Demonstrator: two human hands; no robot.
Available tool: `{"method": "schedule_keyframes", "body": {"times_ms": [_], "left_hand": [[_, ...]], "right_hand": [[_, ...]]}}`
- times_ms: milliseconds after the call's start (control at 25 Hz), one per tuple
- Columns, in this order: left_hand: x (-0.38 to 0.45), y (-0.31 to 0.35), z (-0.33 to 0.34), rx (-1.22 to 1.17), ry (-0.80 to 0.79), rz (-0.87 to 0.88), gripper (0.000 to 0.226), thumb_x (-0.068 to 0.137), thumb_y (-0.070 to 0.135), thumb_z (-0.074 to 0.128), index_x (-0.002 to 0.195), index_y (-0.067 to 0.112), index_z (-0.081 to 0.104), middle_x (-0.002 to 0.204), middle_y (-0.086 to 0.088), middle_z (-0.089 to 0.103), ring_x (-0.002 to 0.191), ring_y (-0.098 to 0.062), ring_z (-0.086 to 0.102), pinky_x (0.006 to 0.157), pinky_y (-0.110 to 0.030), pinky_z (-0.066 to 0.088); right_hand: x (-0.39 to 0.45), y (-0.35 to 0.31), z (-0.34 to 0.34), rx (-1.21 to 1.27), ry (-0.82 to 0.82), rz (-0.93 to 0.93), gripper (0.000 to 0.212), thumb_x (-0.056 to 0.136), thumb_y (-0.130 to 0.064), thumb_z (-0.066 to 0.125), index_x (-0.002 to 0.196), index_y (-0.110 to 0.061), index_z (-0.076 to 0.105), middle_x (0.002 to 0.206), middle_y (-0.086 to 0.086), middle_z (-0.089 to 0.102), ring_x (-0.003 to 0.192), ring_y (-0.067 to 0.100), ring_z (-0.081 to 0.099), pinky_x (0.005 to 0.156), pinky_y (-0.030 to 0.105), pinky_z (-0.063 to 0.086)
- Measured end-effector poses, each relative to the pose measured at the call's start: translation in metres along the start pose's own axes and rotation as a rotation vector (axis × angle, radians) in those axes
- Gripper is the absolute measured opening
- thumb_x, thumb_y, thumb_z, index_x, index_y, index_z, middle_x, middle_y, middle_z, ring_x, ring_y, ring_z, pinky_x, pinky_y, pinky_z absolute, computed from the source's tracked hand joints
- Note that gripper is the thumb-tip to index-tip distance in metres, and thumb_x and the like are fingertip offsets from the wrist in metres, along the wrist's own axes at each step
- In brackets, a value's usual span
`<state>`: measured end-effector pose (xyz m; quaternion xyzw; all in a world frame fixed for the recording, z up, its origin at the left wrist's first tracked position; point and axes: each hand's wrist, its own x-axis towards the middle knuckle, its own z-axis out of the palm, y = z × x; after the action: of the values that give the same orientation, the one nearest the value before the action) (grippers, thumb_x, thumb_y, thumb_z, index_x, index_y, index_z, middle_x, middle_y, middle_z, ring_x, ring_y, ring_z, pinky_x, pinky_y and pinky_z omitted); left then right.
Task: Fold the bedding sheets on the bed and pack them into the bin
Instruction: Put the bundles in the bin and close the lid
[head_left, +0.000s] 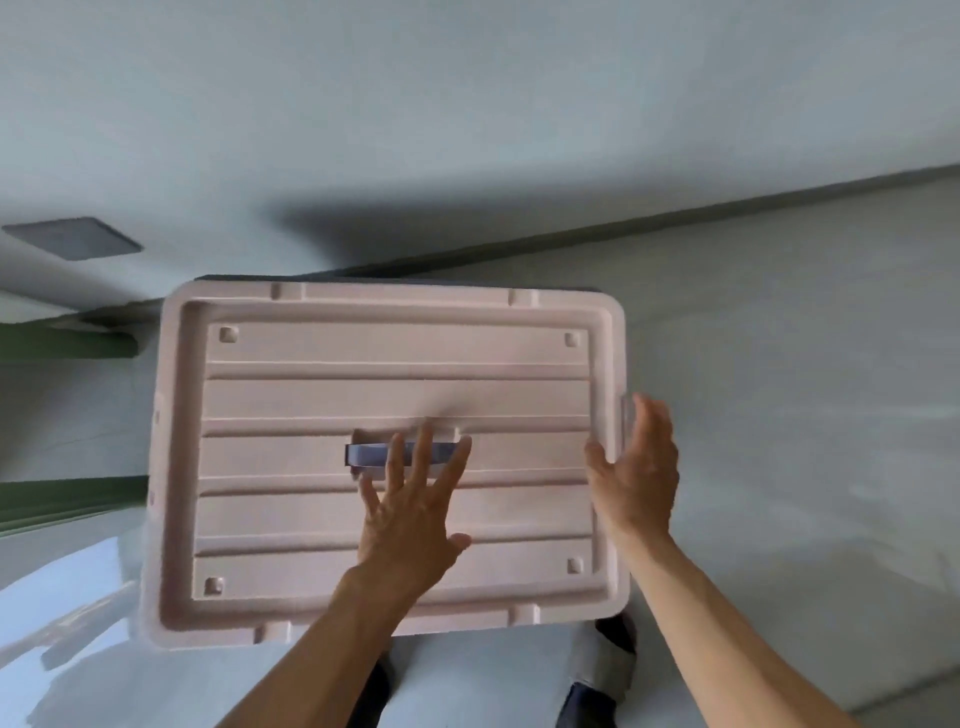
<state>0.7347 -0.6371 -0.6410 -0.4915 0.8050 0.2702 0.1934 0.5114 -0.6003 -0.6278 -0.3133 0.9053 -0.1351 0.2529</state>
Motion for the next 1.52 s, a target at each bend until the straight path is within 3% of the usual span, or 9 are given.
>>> {"method": "schedule_keyframes", "body": {"times_ms": [80, 200, 400, 560, 640, 720, 840, 1040, 1520], "left_hand": [[0.018, 0.028, 0.019, 0.098, -0.017, 0.002, 0.126, 0.067, 0.073, 0.069, 0.148, 0.043, -0.024, 0.157, -0.007, -0.032, 0.142, -0.050, -0.021, 0.108, -0.066, 0.027], [0.022, 0.029, 0.036, 0.117, 0.099, 0.024, 0.136, 0.045, 0.073, 0.081, 0.154, 0.039, 0.007, 0.164, -0.011, 0.002, 0.144, -0.054, 0.001, 0.091, -0.071, 0.041], [0.025, 0.028, 0.036, 0.117, 0.136, 0.051, 0.133, 0.047, 0.069, 0.083, 0.153, 0.043, 0.007, 0.164, -0.008, -0.001, 0.147, -0.047, -0.005, 0.093, -0.075, 0.036], [0.024, 0.047, 0.033, 0.178, 0.065, -0.006, 0.134, 0.047, 0.071, 0.081, 0.153, 0.041, 0.006, 0.164, -0.010, -0.002, 0.146, -0.050, -0.003, 0.083, -0.069, 0.048], [0.021, 0.041, 0.030, 0.185, 0.064, -0.001, 0.133, 0.046, 0.072, 0.082, 0.154, 0.041, 0.009, 0.164, -0.009, 0.001, 0.146, -0.049, 0.003, 0.076, -0.064, 0.053], [0.020, 0.033, 0.028, 0.153, 0.057, -0.001, 0.133, 0.047, 0.070, 0.082, 0.153, 0.043, 0.008, 0.165, -0.006, -0.003, 0.147, -0.046, 0.000, 0.075, -0.063, 0.055], [0.017, 0.027, 0.024, 0.130, 0.049, -0.009, 0.133, 0.048, 0.067, 0.084, 0.153, 0.044, 0.007, 0.165, -0.004, -0.005, 0.148, -0.043, -0.002, 0.079, -0.066, 0.052], [0.012, 0.017, 0.022, 0.112, 0.060, 0.002, 0.132, 0.049, 0.060, 0.088, 0.153, 0.046, 0.007, 0.165, 0.000, -0.006, 0.149, -0.040, -0.005, 0.082, -0.066, 0.049], [0.026, 0.022, 0.023, 0.084, 0.101, 0.047, 0.133, 0.051, 0.056, 0.089, 0.154, 0.043, 0.007, 0.165, -0.003, -0.003, 0.149, -0.038, 0.000, 0.094, -0.069, 0.042]], "right_hand": [[0.018, 0.062, -0.018, 0.136, -0.205, 0.293, 0.062, 0.092, -0.050, 0.060, 0.143, -0.021, 0.041, 0.144, 0.004, 0.048, 0.125, 0.028, 0.052, 0.098, 0.036, 0.044], [0.015, 0.094, -0.004, 0.343, -0.297, 0.162, 0.035, 0.094, -0.059, 0.043, 0.082, -0.029, 0.057, 0.079, -0.010, 0.060, 0.070, 0.009, 0.055, 0.066, 0.025, 0.042], [0.029, 0.099, 0.016, 0.275, -0.283, 0.059, 0.056, 0.095, -0.050, 0.053, 0.145, -0.029, 0.042, 0.159, 0.000, 0.027, 0.139, 0.025, 0.036, 0.109, 0.043, 0.039], [0.041, 0.113, -0.002, 0.770, -0.511, 0.249, 0.071, 0.087, -0.041, 0.072, 0.147, -0.039, 0.034, 0.142, -0.017, 0.042, 0.127, 0.003, 0.043, 0.095, 0.019, 0.038], [0.041, 0.120, -0.009, 0.704, -0.531, 0.258, 0.045, 0.084, -0.043, 0.074, 0.124, -0.039, 0.056, 0.134, -0.013, 0.050, 0.122, 0.006, 0.051, 0.085, 0.015, 0.044], [0.044, 0.119, -0.008, 0.461, -0.492, 0.158, 0.021, 0.087, -0.045, 0.070, 0.104, -0.032, 0.067, 0.136, -0.008, 0.049, 0.128, 0.016, 0.048, 0.092, 0.022, 0.046], [0.033, 0.113, 0.004, 0.169, -0.386, -0.054, 0.056, 0.091, -0.065, 0.049, 0.121, -0.021, 0.066, 0.144, 0.000, 0.047, 0.126, 0.026, 0.050, 0.098, 0.038, 0.046], [0.014, 0.103, 0.013, 0.302, -0.253, 0.010, 0.057, 0.091, -0.063, 0.049, 0.122, -0.016, 0.063, 0.093, -0.002, 0.069, 0.083, 0.017, 0.063, 0.074, 0.028, 0.050], [0.022, 0.098, 0.010, 0.526, -0.188, 0.071, 0.019, 0.091, -0.041, 0.066, 0.085, -0.022, 0.065, 0.074, -0.005, 0.068, 0.072, 0.015, 0.064, 0.063, 0.035, 0.054]]}}
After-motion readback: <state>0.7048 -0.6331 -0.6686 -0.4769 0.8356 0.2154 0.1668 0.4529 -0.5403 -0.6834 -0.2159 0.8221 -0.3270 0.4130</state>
